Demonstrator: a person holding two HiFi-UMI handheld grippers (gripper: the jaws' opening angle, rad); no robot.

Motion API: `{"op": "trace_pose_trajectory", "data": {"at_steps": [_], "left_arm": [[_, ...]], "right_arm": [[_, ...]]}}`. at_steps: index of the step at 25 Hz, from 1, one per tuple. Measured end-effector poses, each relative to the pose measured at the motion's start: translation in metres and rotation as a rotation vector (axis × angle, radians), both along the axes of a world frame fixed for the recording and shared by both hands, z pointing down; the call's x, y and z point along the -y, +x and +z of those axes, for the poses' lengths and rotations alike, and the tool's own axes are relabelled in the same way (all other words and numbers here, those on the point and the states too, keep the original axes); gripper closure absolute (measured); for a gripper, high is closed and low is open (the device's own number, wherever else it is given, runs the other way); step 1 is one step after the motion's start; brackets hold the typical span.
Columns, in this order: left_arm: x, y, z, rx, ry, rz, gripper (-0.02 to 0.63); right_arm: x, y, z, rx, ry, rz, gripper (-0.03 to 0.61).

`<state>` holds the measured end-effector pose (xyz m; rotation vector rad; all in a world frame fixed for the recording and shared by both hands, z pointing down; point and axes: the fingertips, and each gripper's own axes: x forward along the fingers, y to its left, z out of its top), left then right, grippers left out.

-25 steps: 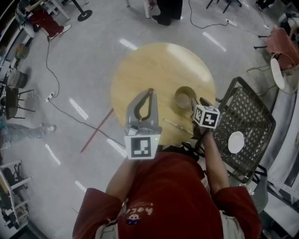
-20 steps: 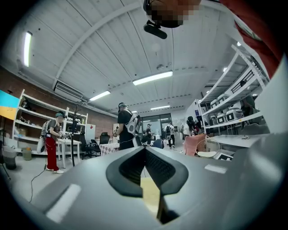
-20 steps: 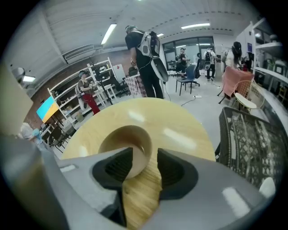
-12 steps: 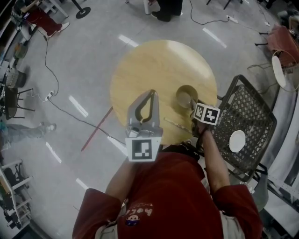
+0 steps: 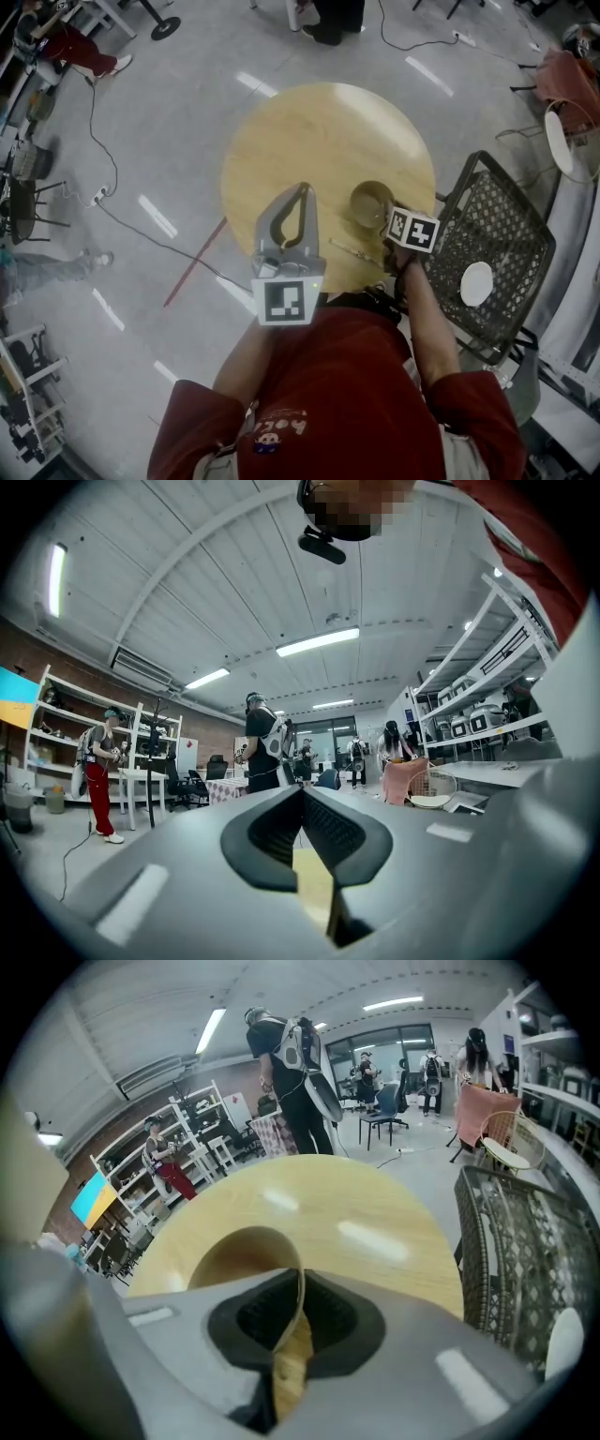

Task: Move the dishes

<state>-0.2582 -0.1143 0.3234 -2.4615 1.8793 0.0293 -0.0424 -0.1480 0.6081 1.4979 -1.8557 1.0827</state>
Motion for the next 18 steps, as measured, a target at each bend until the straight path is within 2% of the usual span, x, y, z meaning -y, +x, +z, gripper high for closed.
{"op": "trace_pose_trajectory", "data": {"at_steps": [11,18], "left_arm": [[0.002,0.016,-0.001,0.004,0.004,0.038,0.607],[0.002,0.040,-0.005,-0.004,0.012,0.093,0.606]], "right_arm": [[-0.003,0.003,-0.012,0.057,0.022,0.035,0.561],[-0.008,0.020,-0.037,0.079,0.071,0.075,0.561]]}}
